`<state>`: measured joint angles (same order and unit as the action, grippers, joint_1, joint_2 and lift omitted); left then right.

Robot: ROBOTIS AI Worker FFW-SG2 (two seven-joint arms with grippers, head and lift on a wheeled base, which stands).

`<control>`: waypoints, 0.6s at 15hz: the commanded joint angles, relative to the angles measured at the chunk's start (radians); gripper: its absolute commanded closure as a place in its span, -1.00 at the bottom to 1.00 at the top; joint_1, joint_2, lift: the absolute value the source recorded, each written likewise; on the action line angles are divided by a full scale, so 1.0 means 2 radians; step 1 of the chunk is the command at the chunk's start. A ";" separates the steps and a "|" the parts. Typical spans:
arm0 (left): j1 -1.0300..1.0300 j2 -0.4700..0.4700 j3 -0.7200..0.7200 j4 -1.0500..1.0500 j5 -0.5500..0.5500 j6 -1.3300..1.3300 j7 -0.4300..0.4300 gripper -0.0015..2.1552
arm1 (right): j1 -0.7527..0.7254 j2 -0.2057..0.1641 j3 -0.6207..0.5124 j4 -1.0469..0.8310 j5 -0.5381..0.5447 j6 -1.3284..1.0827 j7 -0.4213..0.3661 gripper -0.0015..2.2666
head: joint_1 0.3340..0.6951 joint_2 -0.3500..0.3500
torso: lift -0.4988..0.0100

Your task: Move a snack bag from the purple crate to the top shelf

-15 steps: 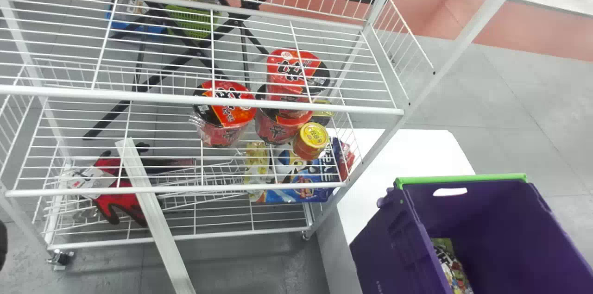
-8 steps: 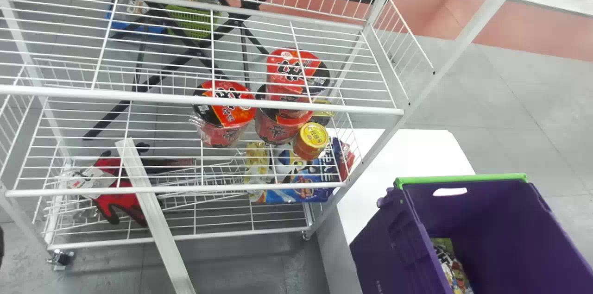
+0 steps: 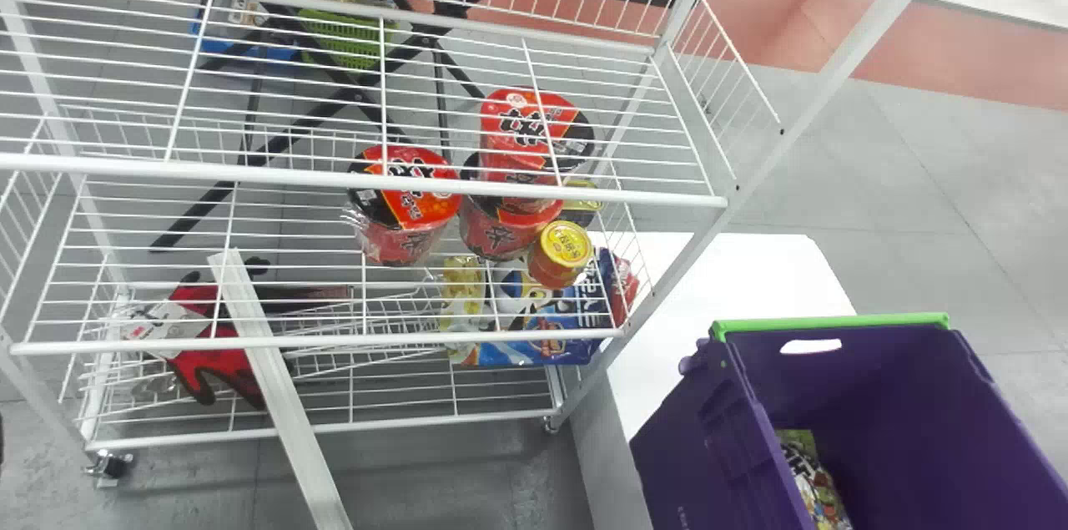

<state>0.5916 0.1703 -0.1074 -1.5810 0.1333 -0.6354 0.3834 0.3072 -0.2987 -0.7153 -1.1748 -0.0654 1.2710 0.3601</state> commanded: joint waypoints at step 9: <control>0.000 -0.004 -0.001 0.000 -0.002 0.000 0.000 -0.89 | 0.037 0.014 -0.130 -0.156 -0.013 0.131 0.048 0.99 | 1.00 -1.00 | -0.75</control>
<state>0.5921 0.1653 -0.1089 -1.5812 0.1303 -0.6357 0.3834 0.3802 -0.2757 -0.9394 -1.4378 -0.0831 1.4688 0.4552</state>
